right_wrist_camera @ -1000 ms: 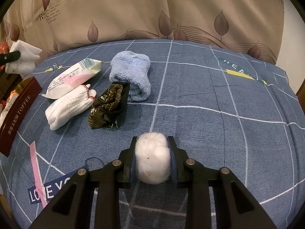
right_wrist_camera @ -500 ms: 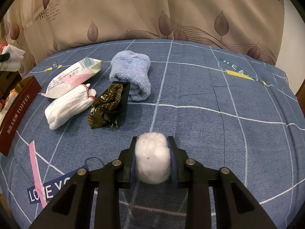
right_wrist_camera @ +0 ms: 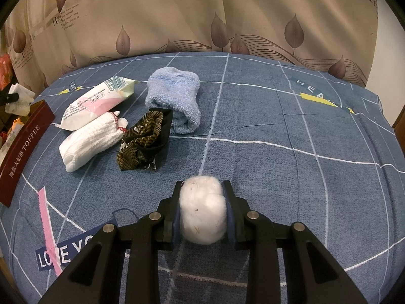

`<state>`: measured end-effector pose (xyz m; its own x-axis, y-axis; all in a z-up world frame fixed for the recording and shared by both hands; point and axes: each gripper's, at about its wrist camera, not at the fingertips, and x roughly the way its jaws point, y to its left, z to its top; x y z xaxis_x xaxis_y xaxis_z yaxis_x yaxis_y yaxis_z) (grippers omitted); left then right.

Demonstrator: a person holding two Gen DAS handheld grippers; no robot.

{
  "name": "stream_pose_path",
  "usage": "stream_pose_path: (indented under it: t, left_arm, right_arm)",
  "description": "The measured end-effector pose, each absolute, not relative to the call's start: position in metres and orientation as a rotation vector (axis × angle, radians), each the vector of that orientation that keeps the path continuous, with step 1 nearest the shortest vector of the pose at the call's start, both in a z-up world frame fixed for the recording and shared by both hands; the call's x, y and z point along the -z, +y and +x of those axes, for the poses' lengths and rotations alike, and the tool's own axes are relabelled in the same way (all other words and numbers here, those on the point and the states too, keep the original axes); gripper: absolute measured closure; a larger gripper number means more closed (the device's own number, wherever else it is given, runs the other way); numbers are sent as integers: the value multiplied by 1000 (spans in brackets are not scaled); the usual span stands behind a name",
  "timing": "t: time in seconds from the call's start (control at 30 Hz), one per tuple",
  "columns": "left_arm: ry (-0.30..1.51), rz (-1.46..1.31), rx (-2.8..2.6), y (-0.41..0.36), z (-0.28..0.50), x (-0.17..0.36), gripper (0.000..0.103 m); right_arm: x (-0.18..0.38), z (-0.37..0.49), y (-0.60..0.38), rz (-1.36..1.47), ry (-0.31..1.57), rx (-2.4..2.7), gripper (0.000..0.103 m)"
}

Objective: Organize soft objects
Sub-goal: 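Carry the white socks into the tin and open the left tool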

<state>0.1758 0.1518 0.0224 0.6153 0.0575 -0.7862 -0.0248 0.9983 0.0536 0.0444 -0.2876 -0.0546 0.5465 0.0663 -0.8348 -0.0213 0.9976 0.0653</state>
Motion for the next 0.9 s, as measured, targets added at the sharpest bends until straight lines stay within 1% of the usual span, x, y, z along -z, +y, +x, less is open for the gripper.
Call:
stream_pose_path:
  t: [0.23,0.33,0.63,0.7,0.77,0.9]
  left_arm:
    - [948,17,-73,160,182,-7,85]
    - [951,24,-73,159,183,-6,82]
    - [968,31,-77,160,182,-3,81]
    - [983,25,-75,161,182,-1,80]
    - [994,5,-61,163,181,0,74]
    - [1005,-6,-66,166,178,2,69]
  right_arm:
    - [55,44,-288,50,991,-53,74]
    - [54,44,-288,49,991,-52,74]
    - [54,44,-288,50,991,-53,74]
    - [54,44,-288,50,991,-53,74]
    - [54,44,-288,49,991,-53,74]
    - [54,44,-288,50,991,-53,74]
